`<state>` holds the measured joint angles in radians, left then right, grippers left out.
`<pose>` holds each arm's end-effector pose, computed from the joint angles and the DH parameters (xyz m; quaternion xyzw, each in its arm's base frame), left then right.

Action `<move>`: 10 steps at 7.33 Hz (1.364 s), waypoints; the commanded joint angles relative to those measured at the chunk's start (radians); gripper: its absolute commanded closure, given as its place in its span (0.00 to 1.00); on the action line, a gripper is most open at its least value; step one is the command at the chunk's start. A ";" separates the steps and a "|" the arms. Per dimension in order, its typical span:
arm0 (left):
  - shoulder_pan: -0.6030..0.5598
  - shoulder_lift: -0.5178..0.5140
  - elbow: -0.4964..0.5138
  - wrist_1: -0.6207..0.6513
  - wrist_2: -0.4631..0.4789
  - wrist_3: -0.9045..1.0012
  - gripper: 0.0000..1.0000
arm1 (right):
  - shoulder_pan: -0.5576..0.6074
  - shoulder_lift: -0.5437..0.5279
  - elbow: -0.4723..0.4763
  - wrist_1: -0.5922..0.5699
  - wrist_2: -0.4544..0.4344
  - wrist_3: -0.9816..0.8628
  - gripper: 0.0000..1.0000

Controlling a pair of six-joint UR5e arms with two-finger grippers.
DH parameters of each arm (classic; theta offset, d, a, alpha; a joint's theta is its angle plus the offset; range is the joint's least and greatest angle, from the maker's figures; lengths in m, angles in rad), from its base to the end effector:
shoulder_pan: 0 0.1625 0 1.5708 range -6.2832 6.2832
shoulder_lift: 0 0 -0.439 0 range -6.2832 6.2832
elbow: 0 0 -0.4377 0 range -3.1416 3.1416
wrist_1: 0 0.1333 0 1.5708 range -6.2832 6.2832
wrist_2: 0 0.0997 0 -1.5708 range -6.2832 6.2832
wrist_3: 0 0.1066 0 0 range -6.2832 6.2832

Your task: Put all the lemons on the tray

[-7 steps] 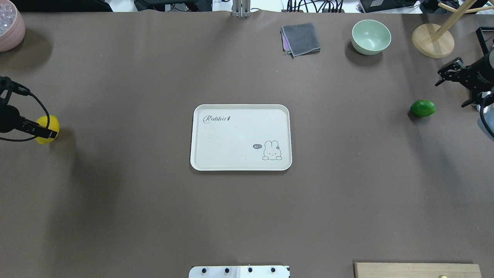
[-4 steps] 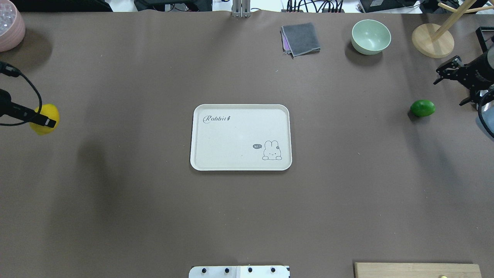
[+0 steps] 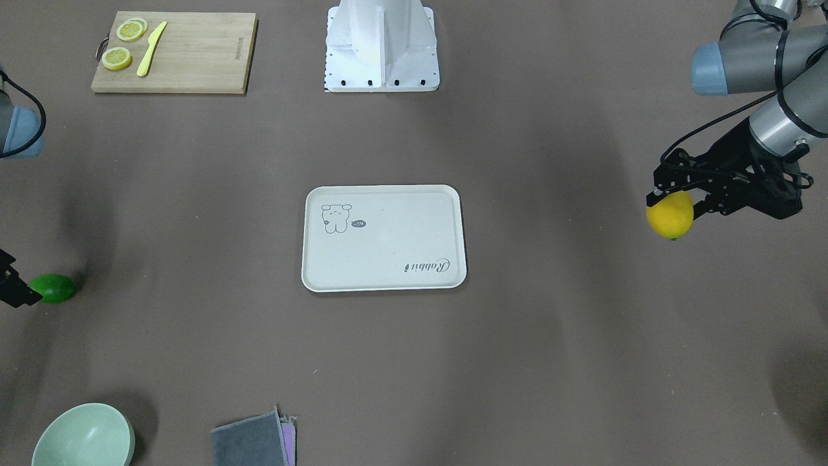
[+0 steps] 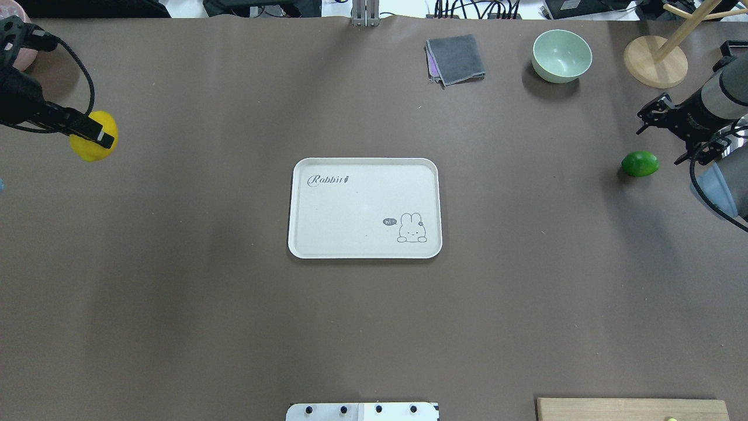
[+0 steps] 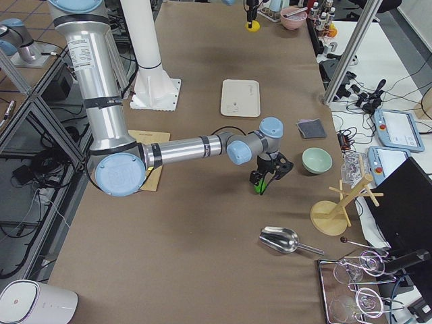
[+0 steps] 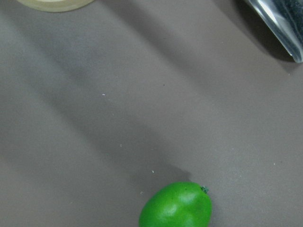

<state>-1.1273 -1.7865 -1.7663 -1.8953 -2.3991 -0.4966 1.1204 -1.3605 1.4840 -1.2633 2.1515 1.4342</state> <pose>0.2155 -0.5812 0.4029 0.1234 0.4839 0.1220 0.8578 -0.2173 -0.6212 0.5772 -0.1058 -0.3302 0.3881 0.8539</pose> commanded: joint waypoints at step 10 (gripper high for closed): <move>0.041 -0.129 0.059 0.012 0.063 -0.077 1.00 | -0.083 0.005 -0.051 0.004 -0.075 0.000 0.01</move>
<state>-1.1114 -1.8834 -1.7241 -1.8821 -2.3535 -0.5241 1.0381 -1.3568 1.4326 -1.2594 2.0777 1.4340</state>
